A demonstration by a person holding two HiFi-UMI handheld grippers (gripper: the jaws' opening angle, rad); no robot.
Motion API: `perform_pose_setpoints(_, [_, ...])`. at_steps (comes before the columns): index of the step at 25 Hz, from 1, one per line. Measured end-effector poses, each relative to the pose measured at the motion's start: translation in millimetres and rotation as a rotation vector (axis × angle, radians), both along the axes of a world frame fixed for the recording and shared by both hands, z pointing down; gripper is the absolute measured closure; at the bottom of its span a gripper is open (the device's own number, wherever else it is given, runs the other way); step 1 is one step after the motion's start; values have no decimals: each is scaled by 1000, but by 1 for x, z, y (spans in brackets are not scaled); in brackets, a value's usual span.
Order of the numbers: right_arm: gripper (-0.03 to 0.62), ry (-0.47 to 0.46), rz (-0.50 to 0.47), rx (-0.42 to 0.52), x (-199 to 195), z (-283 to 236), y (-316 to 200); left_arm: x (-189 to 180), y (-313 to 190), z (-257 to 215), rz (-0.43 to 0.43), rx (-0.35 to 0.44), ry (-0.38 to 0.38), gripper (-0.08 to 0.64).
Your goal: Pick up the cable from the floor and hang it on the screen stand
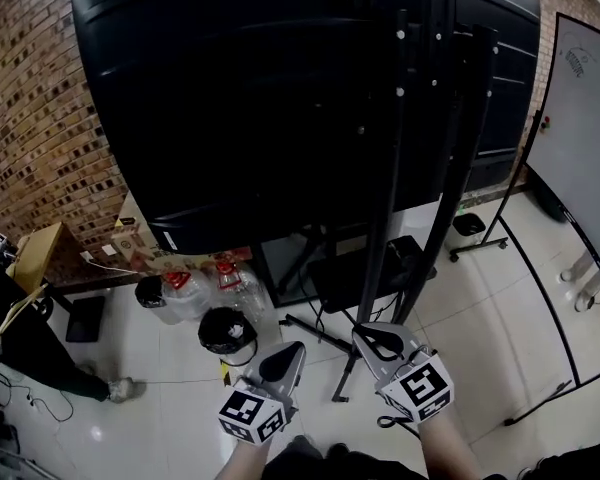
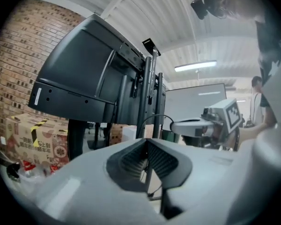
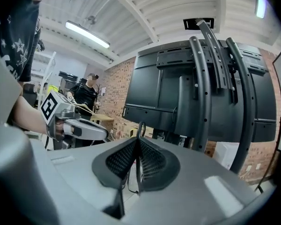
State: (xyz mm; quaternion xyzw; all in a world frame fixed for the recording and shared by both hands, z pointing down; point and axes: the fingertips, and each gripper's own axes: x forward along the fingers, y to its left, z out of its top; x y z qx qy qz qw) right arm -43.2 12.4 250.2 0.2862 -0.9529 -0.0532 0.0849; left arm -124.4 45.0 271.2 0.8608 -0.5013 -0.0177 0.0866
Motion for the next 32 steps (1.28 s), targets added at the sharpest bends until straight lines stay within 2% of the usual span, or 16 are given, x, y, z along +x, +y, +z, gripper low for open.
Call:
perform_pose_setpoints(3, [573,-8,15,22,-4,-10,-6,-2,5,-3,24,-5,20,557])
perform_pose_setpoints(6, [572,-8,54,45,-7,-22,-16,-10,1,-3,62,-13,0,557])
perform_pose_setpoints(11, [573,-32,118,92,-1,-63,-35,-17,-23,-20,135,20,8,557])
perform_pose_setpoints(16, [573,-63,212,157,25,-105,-54,-10,-53,-48,195,83,15,557])
perform_pose_setpoints(21, [573,-39,257,204,59,-126,-73,15,-69,-68,242,118,23,557])
perform_pose_setpoints(27, [573,-52,253,267,109,-139,-110,64,-97,-89,229,155,10,557])
perform_pose_setpoints(32, [574,-86,97,298,148,-146,-149,109,-134,-90,98,175,-11,557])
